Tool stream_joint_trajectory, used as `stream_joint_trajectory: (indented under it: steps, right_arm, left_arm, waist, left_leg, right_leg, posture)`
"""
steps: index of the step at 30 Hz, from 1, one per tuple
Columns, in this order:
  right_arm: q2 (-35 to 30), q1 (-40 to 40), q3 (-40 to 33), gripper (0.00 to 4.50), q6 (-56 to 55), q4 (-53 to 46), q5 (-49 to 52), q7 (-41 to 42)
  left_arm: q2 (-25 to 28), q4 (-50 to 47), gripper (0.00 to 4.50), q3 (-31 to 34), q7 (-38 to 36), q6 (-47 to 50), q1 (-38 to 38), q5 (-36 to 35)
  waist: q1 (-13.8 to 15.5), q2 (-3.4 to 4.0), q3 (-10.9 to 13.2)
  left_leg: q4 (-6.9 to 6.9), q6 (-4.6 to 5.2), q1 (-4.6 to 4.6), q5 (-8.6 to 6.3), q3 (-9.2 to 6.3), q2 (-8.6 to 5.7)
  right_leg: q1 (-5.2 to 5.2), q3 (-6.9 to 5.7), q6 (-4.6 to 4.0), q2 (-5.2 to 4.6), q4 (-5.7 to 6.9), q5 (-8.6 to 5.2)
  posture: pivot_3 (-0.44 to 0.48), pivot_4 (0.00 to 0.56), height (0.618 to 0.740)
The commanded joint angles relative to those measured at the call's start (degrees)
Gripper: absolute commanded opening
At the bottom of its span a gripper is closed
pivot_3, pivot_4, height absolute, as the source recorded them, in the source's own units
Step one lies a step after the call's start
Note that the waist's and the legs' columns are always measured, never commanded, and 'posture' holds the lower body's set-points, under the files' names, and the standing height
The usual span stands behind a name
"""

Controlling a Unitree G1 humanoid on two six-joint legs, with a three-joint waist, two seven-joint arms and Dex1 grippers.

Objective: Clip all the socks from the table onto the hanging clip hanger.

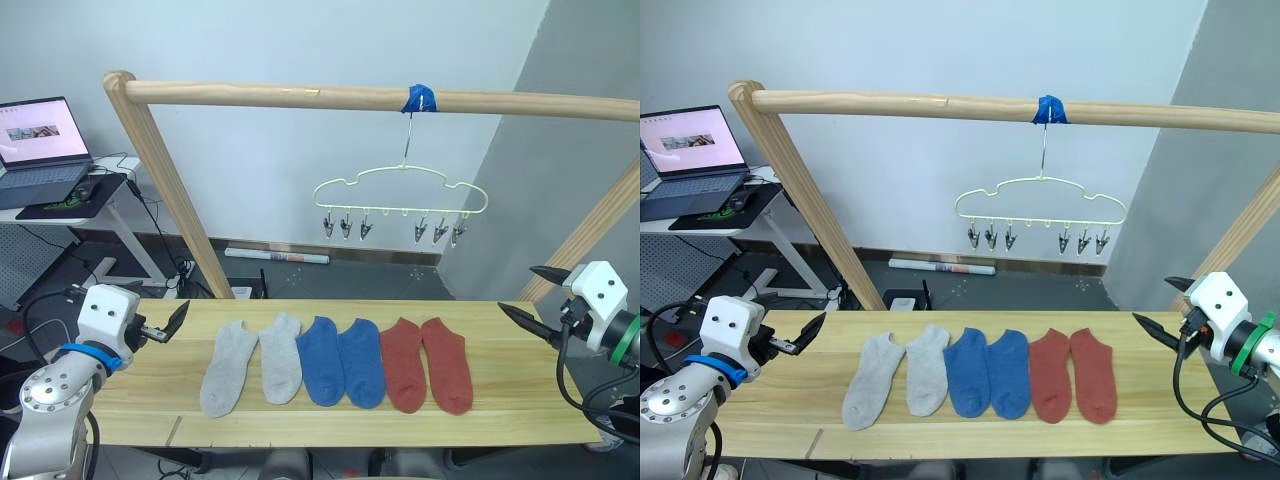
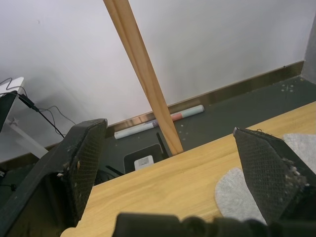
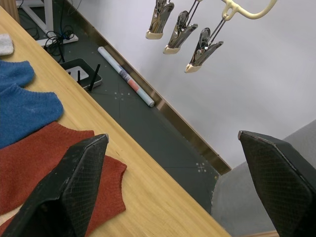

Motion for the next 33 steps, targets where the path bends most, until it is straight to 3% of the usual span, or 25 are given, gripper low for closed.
stream_joint_trajectory:
  steps: [1, 4, 13, 19, 33]
  right_arm:
    - [-0.6, -0.6, -1.7, 4.44, -1.1, -0.7, 0.5, 0.2]
    - [-0.5, -0.7, -1.5, 4.44, -1.3, -0.5, 0.5, 0.2]
    - [-0.5, -0.7, -1.7, 4.44, -1.6, -0.4, 0.6, 0.2]
    - [-0.2, -0.1, -2.0, 4.44, -1.7, -0.9, 0.7, 0.1]
    - [1.1, 0.9, -1.8, 4.44, -0.6, -4.7, 1.7, -1.1]
  left_arm:
    - [0.0, -1.5, 4.5, 1.4, -0.2, 0.9, -0.7, -1.4]
    - [0.6, -0.8, 4.5, 1.2, -0.2, 0.5, -0.5, -0.6]
    - [1.1, 1.3, 4.5, 3.5, -7.7, -3.0, -1.0, -7.6]
    - [0.6, 3.2, 4.5, 4.0, -3.5, -5.7, -2.8, -4.2]
    - [-1.4, 0.4, 4.5, 1.0, -3.2, -4.9, -2.7, -4.3]
  waist:
    - [0.0, 0.0, 0.0]
    - [0.0, -0.01, 0.0]
    - [0.0, -0.01, 0.1]
    - [0.0, 0.01, 0.2]
    - [-0.1, 0.17, 0.8]
  left_leg:
    - [0.0, 0.0, 0.0, 0.0, 0.0, 0.0]
    - [0.0, -0.01, 0.0, -0.01, 0.0, 0.0]
    - [-0.01, -0.03, 0.0, -0.02, 0.02, 0.01]
    - [-0.01, -0.04, -0.01, -0.03, 0.02, 0.02]
    - [-0.01, -0.1, -0.02, -0.07, 0.09, 0.04]
  right_leg:
    - [0.0, 0.0, 0.0, 0.0, 0.0, 0.0]
    - [0.0, 0.0, 0.0, 0.0, -0.01, 0.0]
    - [-0.05, 0.0, 0.0, 0.0, -0.03, 0.0]
    - [-0.06, 0.02, 0.0, 0.0, -0.03, 0.0]
    - [-0.1, 0.1, 0.0, 0.0, -0.07, 0.0]
  posture:
    - [0.123, 0.034, 0.74]
    - [0.124, 0.035, 0.74]
    - [0.119, 0.038, 0.74]
    - [0.111, 0.043, 0.74]
    - [0.087, 0.063, 0.74]
